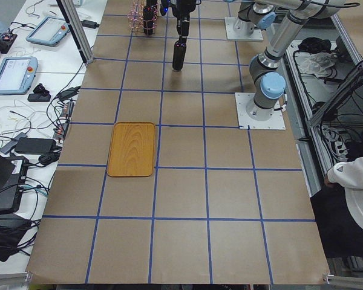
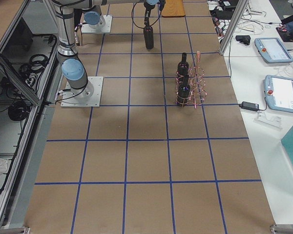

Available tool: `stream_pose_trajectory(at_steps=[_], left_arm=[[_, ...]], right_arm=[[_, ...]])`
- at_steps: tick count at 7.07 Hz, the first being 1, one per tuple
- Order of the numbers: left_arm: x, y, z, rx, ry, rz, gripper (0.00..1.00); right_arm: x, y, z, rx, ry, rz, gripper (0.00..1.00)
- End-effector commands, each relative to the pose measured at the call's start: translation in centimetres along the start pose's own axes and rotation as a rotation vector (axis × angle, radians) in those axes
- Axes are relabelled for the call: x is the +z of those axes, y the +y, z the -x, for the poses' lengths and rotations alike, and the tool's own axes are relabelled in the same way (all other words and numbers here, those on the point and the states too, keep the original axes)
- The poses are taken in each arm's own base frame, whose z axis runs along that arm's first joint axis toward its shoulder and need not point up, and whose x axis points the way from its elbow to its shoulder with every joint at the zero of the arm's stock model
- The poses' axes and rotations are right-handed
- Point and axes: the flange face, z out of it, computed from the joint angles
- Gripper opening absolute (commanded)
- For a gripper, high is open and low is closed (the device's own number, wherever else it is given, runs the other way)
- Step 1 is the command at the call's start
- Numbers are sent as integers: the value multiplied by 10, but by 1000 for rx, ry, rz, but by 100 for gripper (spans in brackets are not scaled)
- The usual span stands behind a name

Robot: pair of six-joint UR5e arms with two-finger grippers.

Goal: Take wine from basket and place on tray
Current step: 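Carry the bottle toward the table center and stand it upright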

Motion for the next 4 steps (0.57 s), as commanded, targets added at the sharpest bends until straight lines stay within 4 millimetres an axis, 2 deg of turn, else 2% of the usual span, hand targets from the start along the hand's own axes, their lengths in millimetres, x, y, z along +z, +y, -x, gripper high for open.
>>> stream_pose_trajectory(at_steps=[1, 2, 3, 4], left_arm=[[1, 1, 1, -4, 3, 4, 100], [1, 2, 1, -4, 2, 4, 100], [1, 1, 0, -5, 4, 2, 100], [1, 1, 1, -5, 3, 2, 100]], right_arm=[[0, 2, 1, 0, -8, 0, 80], [-8, 3, 1, -3, -11, -15, 98], [-17, -2, -5, -5, -15, -34, 100], [-43, -6, -18, 5, -38, -76, 100]])
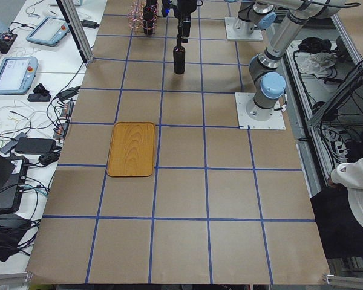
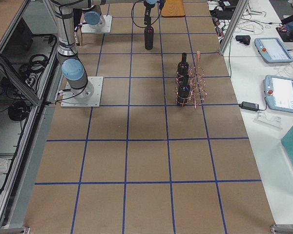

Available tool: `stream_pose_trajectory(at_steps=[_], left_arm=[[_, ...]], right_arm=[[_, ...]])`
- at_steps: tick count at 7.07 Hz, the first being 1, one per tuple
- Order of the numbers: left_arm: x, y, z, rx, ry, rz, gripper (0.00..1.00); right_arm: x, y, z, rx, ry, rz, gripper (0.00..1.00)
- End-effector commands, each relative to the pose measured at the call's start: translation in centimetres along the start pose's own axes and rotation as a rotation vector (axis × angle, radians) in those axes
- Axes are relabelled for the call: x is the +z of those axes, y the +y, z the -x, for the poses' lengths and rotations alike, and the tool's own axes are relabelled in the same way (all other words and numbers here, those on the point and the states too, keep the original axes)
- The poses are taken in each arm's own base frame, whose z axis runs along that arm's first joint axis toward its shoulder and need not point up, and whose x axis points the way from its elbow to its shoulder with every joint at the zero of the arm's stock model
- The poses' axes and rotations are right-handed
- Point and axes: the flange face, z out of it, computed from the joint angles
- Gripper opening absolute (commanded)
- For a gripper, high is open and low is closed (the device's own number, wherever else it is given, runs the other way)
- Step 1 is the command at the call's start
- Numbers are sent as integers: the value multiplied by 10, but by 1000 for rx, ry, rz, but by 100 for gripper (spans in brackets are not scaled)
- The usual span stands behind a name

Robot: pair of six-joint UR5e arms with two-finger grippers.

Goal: Take wine from basket and place on tray
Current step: 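Open the right gripper and raise it back over the rack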

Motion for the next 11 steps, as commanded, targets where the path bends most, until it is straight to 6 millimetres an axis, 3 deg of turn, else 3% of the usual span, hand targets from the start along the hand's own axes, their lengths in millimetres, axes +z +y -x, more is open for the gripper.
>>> stream_pose_trajectory(at_steps=[1, 2, 4, 7, 8, 9, 11], left_arm=[[1, -1, 0, 0, 1, 1, 100], [1, 0, -3, 5, 2, 2, 100], [6, -3, -6, -6, 16, 10, 100], [10, -6, -16, -113, 67, 18, 100], [15, -5, -44, -114, 57, 23, 100], [19, -1, -90, -126, 59, 1, 100], [51, -3, -148, -163, 62, 4, 100]], right_arm=[[-53, -28, -41, -18, -21, -89, 100], [-80, -44, -74, -48, -16, -140, 100], [-110, -77, -143, -135, 78, -206, 100], [-127, -118, -217, -163, 106, -227, 100], [-123, -125, -239, -137, 109, -206, 100], [-123, -130, -252, -116, 118, -200, 100], [-124, -130, -254, -118, 139, -203, 100]])
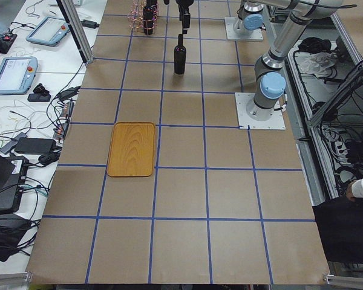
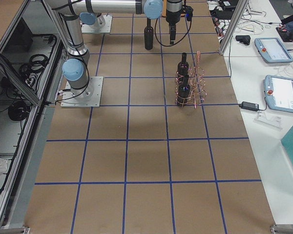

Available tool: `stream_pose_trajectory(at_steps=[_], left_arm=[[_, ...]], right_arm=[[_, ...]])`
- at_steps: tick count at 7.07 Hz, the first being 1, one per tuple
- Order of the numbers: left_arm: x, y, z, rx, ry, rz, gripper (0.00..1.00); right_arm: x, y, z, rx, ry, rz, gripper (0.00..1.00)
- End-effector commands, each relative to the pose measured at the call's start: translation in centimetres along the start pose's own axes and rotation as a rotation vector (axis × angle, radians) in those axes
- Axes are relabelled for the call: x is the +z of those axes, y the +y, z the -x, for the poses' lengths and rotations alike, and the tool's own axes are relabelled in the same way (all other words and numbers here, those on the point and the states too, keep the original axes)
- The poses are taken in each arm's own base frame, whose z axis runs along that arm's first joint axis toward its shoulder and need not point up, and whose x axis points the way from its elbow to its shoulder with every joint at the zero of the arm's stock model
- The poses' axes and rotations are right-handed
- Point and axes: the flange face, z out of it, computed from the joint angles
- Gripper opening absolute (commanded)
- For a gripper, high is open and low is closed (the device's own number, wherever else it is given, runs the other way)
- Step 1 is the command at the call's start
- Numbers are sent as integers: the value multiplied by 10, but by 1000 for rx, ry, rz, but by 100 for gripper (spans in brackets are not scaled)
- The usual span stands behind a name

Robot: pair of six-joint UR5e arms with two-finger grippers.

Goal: Take wine from basket and place on tray
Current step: 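Open the right gripper and raise it back over the rack, then move the left gripper over the standing bottle and grasp its neck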

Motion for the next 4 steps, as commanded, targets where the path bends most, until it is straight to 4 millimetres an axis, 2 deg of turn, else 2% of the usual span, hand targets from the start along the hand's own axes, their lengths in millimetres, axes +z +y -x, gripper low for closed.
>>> stream_pose_trajectory(at_steps=[1, 2, 3, 4], left_arm=[[37, 9, -61, 32, -2, -3, 100], [54, 12, -78, 85, -69, 3, 100], [67, 5, -89, 111, -73, -1, 100], [75, 2, -93, 127, -67, 8, 100]], right_arm=[[-8, 2, -3, 3, 3, -21, 100], [-5, 7, -4, 3, 8, -8, 100], [-1, 9, -2, 3, -7, 3, 100], [2, 11, 0, 0, -27, 10, 100]])
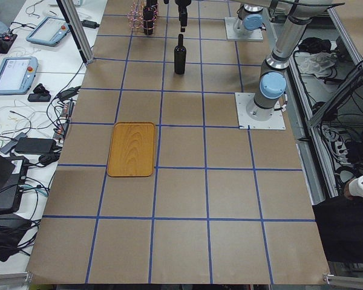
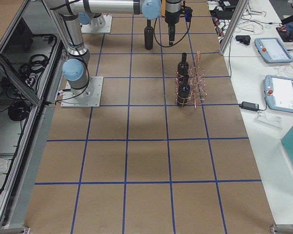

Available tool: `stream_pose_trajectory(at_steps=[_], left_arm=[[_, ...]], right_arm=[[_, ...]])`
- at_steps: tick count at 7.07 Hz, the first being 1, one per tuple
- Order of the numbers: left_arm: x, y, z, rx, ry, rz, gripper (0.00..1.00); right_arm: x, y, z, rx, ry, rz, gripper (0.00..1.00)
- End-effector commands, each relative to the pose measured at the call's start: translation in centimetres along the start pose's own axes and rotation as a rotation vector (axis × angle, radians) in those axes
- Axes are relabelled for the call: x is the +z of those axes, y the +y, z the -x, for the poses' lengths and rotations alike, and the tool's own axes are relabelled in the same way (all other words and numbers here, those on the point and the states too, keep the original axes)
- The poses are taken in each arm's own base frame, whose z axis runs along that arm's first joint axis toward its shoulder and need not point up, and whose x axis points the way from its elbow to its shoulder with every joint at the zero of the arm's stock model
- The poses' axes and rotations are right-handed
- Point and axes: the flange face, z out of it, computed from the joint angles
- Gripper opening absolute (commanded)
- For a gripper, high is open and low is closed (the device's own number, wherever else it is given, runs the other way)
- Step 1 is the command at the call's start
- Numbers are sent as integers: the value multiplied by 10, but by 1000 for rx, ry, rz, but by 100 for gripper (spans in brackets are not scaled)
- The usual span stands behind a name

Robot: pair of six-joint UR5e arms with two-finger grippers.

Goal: Take wine from basket and place on tray
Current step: 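Move the left gripper over the standing bottle and grasp its neck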

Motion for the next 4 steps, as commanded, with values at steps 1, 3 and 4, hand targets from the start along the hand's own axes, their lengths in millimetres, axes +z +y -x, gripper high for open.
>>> stream_pose_trajectory(at_steps=[1, 3, 4], left_arm=[[26, -11, -17, 39, -2, 24, 100], [49, -16, -24, 39, 18, 78, 98], [68, -18, -26, 38, 23, 66, 98]], right_arm=[[1, 6, 6, -10, -20, 7, 100], [5, 9, 9, -71, -21, 15, 100], [5, 9, 9, -72, -19, 14, 100]])
